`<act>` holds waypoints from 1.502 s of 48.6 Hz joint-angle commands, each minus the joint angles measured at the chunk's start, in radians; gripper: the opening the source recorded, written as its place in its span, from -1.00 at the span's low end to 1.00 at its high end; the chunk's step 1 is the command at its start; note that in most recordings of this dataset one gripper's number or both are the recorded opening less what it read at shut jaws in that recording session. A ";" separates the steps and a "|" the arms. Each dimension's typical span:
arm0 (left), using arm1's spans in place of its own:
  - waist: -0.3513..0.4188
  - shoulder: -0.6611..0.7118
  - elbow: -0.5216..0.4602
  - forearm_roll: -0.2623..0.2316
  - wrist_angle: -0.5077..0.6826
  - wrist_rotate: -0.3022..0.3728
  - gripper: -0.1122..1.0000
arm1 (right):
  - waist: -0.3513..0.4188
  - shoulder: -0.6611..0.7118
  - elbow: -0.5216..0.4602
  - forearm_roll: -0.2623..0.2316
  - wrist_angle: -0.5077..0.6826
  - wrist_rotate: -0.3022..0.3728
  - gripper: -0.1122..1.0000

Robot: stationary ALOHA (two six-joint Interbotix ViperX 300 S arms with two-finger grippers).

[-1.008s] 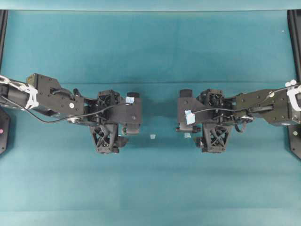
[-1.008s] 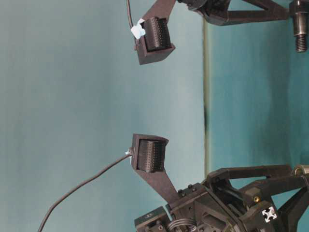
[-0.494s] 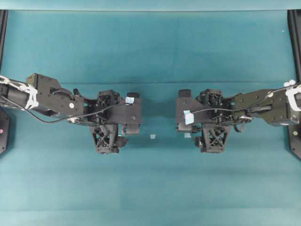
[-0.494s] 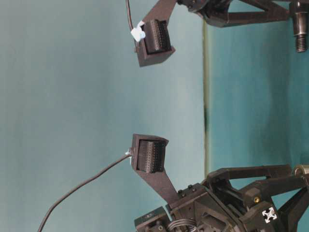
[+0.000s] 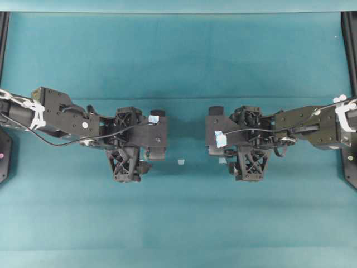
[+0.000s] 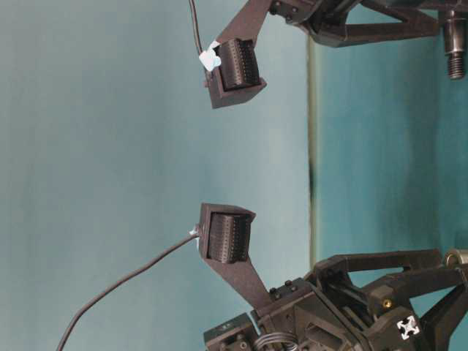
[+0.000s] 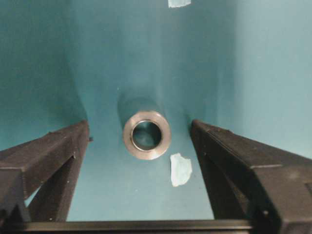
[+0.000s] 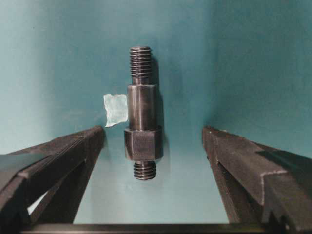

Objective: Insert the washer onto the shaft with both hands.
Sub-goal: 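Close left gripper on the washer and right gripper on the shaft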

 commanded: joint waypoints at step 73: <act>0.000 -0.012 -0.005 0.003 0.003 0.002 -0.14 | 0.003 0.002 -0.008 0.005 0.055 0.054 -0.69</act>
